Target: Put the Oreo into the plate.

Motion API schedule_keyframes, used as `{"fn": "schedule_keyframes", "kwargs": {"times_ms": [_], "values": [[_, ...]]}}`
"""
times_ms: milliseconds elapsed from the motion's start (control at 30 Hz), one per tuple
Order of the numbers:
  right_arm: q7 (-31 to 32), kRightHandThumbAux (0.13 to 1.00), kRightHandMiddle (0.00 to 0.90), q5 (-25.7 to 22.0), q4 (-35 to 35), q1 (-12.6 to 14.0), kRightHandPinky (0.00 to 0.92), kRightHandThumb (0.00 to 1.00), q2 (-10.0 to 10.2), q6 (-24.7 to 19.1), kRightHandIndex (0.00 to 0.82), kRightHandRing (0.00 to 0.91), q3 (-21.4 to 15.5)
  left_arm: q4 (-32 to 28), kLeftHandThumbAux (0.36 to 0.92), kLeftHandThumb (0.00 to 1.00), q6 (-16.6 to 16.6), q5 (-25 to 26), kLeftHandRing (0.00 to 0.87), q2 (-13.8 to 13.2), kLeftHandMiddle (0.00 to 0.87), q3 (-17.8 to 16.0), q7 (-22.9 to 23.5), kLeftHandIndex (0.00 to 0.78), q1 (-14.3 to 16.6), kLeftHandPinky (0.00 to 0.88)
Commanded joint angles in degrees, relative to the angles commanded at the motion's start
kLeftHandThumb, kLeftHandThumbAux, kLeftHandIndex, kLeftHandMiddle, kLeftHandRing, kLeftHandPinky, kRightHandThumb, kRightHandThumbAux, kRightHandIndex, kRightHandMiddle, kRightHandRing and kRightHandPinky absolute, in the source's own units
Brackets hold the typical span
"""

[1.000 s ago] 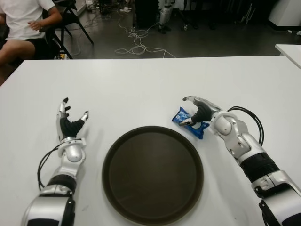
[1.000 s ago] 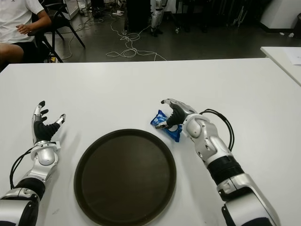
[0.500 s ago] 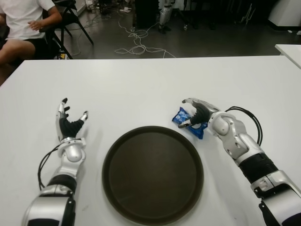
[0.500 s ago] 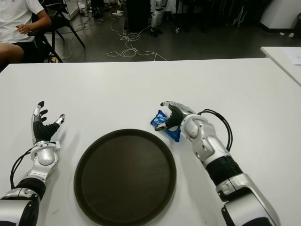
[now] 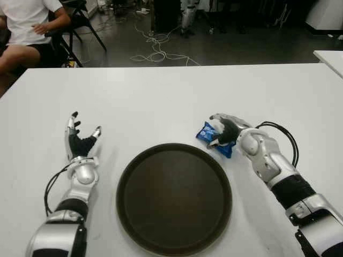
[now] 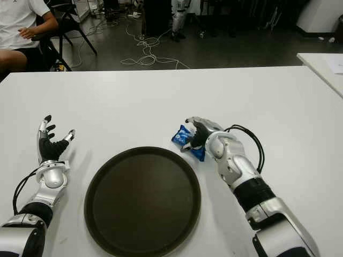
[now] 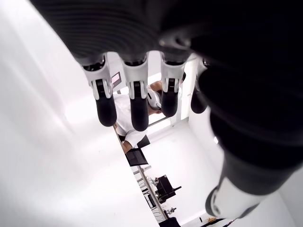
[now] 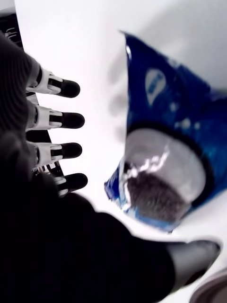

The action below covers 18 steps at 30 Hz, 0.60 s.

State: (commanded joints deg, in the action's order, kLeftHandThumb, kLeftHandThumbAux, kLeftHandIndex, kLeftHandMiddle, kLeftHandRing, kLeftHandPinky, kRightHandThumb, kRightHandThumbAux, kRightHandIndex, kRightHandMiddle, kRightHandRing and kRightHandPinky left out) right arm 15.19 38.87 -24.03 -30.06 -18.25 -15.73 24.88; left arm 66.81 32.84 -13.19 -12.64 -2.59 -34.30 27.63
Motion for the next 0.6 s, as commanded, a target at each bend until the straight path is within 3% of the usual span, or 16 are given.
{"fn": "schedule_keyframes", "kwargs": {"times_ms": [600], "values": [[-2.93, 0.705, 0.052, 4.31, 0.01, 0.52, 0.05, 0.0, 0.28, -6.0, 0.034, 0.056, 1.93, 0.29, 0.779, 0.227, -0.33, 0.37, 0.133, -0.04, 0.117, -0.05, 0.38, 0.107, 0.15, 0.166]]}}
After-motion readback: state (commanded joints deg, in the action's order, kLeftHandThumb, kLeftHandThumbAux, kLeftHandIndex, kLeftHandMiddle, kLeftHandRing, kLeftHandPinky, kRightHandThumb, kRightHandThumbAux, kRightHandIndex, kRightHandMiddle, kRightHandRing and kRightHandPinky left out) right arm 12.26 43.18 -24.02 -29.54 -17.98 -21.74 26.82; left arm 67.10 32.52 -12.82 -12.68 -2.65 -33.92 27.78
